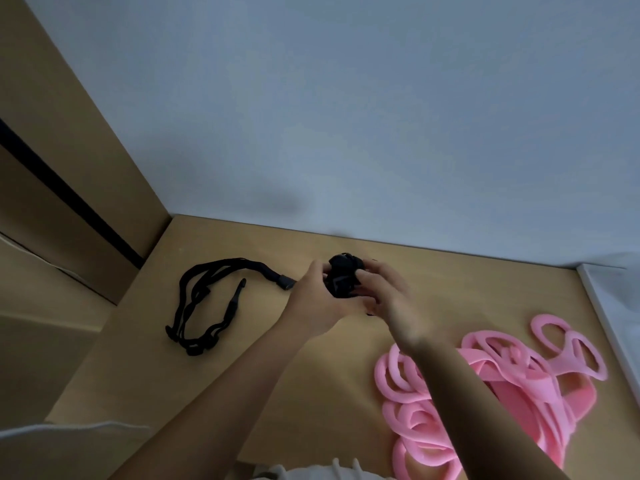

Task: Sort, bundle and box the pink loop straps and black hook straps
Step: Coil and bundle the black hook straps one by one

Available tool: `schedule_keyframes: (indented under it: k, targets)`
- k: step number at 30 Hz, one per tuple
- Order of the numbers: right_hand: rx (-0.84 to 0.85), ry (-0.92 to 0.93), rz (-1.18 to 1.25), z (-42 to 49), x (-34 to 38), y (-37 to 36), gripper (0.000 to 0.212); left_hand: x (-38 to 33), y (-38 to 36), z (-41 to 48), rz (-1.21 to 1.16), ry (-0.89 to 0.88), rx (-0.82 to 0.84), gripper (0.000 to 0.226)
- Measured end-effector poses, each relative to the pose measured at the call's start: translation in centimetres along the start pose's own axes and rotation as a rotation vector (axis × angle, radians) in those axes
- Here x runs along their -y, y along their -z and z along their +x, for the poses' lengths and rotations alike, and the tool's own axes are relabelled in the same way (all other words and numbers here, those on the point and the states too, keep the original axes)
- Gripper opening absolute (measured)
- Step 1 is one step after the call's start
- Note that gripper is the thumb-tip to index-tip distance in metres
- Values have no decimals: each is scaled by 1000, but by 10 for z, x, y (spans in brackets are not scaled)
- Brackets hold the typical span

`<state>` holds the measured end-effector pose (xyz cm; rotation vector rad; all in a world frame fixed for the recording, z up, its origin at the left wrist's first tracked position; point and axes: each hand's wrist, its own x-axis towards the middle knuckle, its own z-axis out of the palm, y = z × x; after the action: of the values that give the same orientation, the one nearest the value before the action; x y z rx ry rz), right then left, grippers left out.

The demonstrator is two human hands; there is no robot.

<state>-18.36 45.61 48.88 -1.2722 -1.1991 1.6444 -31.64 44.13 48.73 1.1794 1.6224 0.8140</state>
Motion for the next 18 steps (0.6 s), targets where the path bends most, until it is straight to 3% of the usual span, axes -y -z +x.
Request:
schedule_keyframes:
  k: [6,11,13,16,18]
  targets:
    - [-100,-41,-218,16,-19,2,8,1,-18,17,6,45,200,74]
    - [-182,-32,-246,33,-24,10,16,6,-14,32,-187,28,283,56]
    - [-235,-41,-222,40,-23,10,5,7,-9,38,-131,22,224,47]
    - [-287,-60,-186,50,-18,2,8,16,6,48,216,8,-30,48]
    - [-230,-55,-239,56,-20,-9,10,31,21,52,475,-41,-122,49]
